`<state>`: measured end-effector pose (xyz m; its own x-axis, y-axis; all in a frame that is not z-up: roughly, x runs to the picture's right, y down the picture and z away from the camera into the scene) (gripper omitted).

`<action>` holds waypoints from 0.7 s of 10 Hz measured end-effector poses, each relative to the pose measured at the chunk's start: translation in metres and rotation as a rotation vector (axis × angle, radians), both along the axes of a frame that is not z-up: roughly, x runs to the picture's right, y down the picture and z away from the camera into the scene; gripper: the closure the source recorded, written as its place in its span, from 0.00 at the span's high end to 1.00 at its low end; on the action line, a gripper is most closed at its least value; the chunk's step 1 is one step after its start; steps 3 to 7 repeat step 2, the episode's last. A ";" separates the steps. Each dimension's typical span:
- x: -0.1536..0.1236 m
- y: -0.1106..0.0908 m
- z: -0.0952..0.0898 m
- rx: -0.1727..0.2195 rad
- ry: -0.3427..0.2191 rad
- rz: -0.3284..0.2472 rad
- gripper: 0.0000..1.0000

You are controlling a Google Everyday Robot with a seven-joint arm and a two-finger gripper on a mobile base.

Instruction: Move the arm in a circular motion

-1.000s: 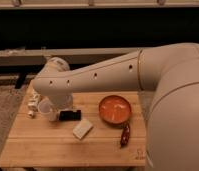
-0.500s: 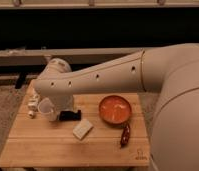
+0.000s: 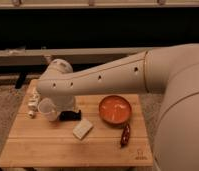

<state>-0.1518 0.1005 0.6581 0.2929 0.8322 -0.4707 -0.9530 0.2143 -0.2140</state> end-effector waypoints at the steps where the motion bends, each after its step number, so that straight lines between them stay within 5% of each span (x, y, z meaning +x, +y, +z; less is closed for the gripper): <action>1: 0.001 0.000 0.000 0.002 0.000 -0.001 0.65; 7: 0.002 0.000 0.000 0.004 -0.001 -0.001 0.65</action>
